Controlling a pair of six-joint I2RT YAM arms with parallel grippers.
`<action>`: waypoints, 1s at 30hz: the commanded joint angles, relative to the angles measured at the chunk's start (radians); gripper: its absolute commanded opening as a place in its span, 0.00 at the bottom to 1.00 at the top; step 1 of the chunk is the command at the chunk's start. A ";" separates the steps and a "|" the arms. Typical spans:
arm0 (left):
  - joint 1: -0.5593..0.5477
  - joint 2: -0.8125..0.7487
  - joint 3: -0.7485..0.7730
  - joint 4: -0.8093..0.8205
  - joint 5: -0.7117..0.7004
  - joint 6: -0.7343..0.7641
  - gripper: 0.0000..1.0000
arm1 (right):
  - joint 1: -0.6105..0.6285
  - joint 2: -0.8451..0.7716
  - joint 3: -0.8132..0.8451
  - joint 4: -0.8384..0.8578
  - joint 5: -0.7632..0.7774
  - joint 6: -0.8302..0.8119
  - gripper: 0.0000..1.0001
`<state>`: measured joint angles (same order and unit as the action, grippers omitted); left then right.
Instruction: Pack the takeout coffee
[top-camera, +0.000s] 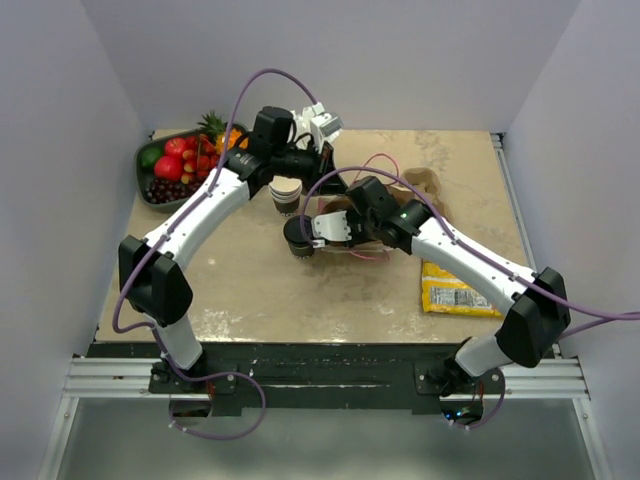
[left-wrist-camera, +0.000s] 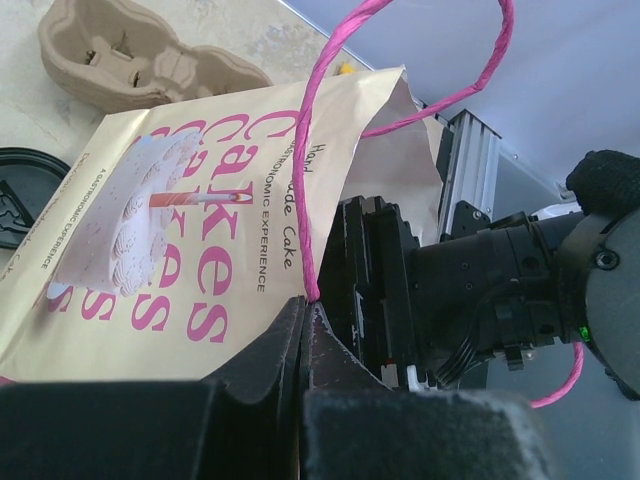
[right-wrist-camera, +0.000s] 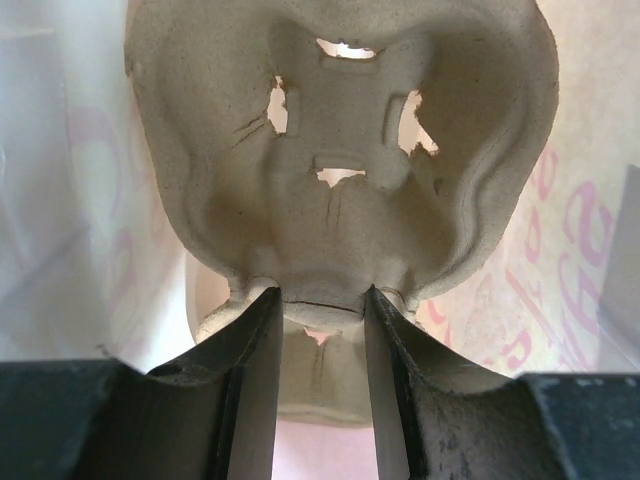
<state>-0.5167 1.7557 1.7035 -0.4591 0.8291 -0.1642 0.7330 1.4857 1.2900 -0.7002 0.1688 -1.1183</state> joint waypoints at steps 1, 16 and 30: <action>0.015 0.002 0.007 -0.009 0.028 0.025 0.00 | -0.006 -0.002 0.006 0.050 0.040 0.028 0.00; 0.015 0.021 0.031 -0.067 0.165 0.149 0.00 | -0.027 0.061 -0.018 0.057 -0.005 0.005 0.00; 0.015 0.074 0.076 -0.130 0.206 0.209 0.00 | -0.057 0.005 -0.058 0.134 -0.192 -0.127 0.00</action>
<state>-0.5083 1.8122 1.7329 -0.5739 1.0252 0.0147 0.6846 1.5486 1.2388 -0.6144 0.0582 -1.1923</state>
